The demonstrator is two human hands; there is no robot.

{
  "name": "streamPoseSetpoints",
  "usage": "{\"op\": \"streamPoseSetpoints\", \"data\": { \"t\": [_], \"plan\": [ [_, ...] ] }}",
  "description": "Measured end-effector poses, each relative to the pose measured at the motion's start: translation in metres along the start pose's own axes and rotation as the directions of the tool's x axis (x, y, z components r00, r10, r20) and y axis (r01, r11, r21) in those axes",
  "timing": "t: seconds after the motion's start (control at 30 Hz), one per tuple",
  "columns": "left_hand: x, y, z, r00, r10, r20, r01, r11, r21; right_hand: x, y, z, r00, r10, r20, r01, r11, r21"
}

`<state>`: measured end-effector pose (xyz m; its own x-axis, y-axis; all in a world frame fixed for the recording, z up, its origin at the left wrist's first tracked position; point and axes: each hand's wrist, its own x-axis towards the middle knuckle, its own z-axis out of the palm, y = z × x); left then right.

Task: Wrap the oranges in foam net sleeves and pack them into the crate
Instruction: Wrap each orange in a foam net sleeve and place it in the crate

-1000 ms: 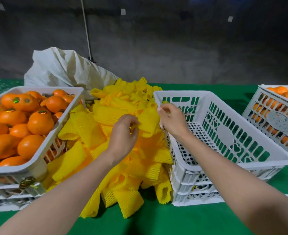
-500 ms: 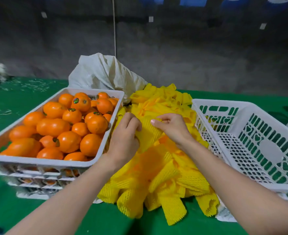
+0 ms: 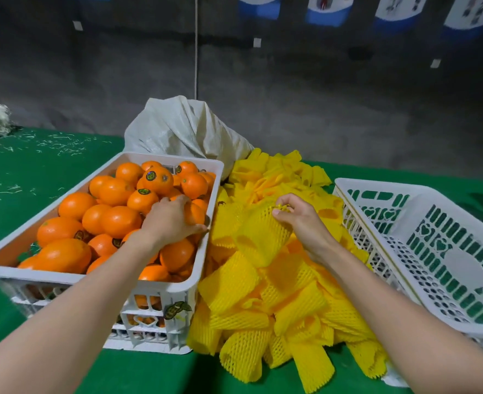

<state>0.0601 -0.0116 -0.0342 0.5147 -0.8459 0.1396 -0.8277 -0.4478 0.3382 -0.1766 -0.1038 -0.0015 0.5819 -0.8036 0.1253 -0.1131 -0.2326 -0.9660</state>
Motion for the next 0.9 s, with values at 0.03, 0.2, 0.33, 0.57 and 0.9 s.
{"op": "streamPoseSetpoints", "data": {
  "t": [0.03,0.2,0.33,0.57,0.9],
  "plan": [
    [-0.001,-0.001,-0.001,0.999,0.015,-0.044,-0.018,0.997,-0.077,-0.001,-0.001,0.000,1.000,0.005,0.009,-0.005,1.000,-0.006],
    [-0.021,0.021,-0.015,0.997,-0.001,-0.076,-0.053,0.712,-0.700,-0.010,-0.014,-0.001,0.999,0.011,0.041,-0.015,0.995,0.100],
    [-0.043,0.064,-0.029,0.946,0.242,0.218,0.219,0.020,-0.975,-0.020,-0.022,0.008,0.983,0.031,0.183,-0.092,0.938,0.334],
    [-0.054,0.118,-0.005,0.915,0.271,0.299,0.386,-0.374,-0.843,-0.031,-0.019,-0.004,0.972,0.021,0.233,-0.116,0.908,0.402],
    [-0.060,0.132,0.026,0.891,0.365,0.271,0.342,-0.146,-0.928,-0.039,-0.001,-0.038,0.964,-0.209,-0.166,0.205,0.978,-0.038]
  ]
}}
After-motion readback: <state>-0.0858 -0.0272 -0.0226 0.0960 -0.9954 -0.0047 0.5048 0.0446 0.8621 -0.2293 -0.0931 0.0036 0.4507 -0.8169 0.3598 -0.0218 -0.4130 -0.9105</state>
